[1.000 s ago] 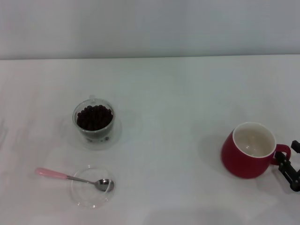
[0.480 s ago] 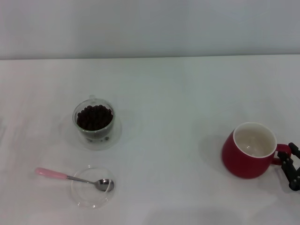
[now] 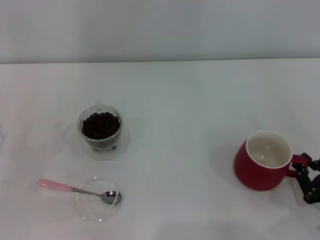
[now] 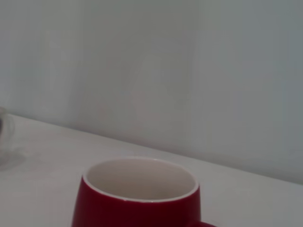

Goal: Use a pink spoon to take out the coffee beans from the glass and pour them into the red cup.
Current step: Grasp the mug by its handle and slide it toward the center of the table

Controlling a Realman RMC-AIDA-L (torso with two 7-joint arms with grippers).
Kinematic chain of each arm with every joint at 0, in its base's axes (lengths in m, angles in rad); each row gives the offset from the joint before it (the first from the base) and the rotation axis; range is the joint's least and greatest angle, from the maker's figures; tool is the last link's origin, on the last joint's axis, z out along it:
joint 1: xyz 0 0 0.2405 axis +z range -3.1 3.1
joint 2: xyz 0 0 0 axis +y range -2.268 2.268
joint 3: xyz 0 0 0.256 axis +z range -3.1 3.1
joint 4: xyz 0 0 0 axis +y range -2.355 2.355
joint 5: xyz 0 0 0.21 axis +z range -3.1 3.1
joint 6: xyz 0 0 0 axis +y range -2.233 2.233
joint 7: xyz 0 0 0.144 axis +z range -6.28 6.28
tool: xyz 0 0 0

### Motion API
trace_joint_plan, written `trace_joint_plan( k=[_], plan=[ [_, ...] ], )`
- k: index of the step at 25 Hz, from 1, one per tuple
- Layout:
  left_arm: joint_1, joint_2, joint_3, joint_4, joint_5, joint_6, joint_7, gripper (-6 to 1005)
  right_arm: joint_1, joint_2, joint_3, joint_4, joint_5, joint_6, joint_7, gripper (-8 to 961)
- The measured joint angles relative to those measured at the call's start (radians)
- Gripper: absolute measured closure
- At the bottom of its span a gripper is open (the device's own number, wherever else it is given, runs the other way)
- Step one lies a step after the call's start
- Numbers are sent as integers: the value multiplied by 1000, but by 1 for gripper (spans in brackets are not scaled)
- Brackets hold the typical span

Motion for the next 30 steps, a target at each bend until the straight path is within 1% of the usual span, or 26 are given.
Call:
trace_joint_plan(
  k=[6, 12, 20, 23, 25, 27, 30],
  plan=[
    [-2, 0, 0, 0, 0, 0, 0, 257, 2, 2, -50, -29, 1, 1, 8, 766],
    [-1, 0, 0, 1, 0, 0, 0, 259, 3, 3, -95, -52, 4, 1, 34, 763],
    [7, 0, 0, 3, 0, -2, 0, 258, 3, 3, -187, -93, 10, 17, 68, 762],
    [9, 0, 0, 3, 0, -6, 0, 258, 4, 3, -245, -135, 20, 51, 82, 764],
    [14, 0, 0, 3, 0, -8, 0, 258, 4, 3, -305, -168, 54, 75, 86, 766],
    [18, 0, 0, 7, 0, -9, 0, 258, 4, 3, -397, -215, 119, 107, 78, 766],
    [24, 0, 0, 14, 0, -10, 0, 258, 6, 3, -468, -265, 175, 153, 60, 766]
  ],
)
